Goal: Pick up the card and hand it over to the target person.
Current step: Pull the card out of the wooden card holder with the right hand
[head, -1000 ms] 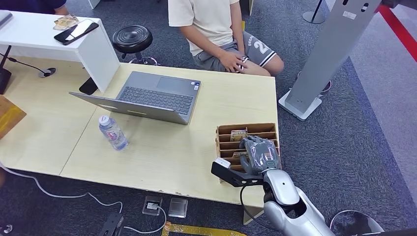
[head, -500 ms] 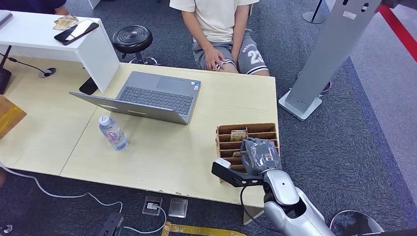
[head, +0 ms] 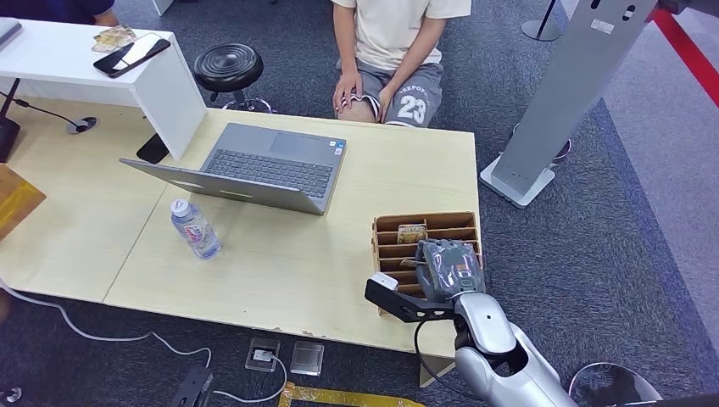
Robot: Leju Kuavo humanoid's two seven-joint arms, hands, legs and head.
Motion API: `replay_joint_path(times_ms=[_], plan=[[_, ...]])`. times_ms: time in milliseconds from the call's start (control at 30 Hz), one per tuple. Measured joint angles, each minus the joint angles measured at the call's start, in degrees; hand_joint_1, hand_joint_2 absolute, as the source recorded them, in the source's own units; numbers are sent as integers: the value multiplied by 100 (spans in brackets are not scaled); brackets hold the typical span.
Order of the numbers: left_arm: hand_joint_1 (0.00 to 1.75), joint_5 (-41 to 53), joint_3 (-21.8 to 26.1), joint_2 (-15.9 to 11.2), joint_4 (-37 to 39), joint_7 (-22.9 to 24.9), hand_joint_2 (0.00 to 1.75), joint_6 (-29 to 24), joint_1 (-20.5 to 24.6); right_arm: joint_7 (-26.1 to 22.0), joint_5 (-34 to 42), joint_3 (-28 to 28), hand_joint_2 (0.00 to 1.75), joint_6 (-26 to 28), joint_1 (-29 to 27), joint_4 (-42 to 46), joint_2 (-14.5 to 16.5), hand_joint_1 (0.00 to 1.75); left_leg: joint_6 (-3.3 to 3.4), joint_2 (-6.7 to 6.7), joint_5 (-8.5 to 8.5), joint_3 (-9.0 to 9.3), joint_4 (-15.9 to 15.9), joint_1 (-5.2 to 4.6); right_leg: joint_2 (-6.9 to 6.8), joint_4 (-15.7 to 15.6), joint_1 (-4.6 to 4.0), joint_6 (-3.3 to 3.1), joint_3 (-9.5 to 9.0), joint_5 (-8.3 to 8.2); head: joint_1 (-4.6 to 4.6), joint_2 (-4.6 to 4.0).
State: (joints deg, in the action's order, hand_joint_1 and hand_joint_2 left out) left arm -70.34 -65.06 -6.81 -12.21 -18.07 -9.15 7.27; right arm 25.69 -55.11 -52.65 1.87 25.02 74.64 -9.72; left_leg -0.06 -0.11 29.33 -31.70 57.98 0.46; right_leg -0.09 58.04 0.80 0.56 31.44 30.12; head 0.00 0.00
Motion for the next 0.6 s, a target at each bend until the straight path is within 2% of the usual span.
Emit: replay_joint_path(times_ms=[400,600], plan=[[0,21,32,-2,3,-88,0,73,1,6,31,47,175,0,-11,101,-9,155,0,0,-1,2,-2,0,0,-2,0,0,-2,0,0,0],[0,11,53,-16,5,-65,0,51,-10,188,288,154,175,-297,152,631,-188,155,0,2,-1,-2,1,-1,1,3,1,-1,3,-1,0,0]])
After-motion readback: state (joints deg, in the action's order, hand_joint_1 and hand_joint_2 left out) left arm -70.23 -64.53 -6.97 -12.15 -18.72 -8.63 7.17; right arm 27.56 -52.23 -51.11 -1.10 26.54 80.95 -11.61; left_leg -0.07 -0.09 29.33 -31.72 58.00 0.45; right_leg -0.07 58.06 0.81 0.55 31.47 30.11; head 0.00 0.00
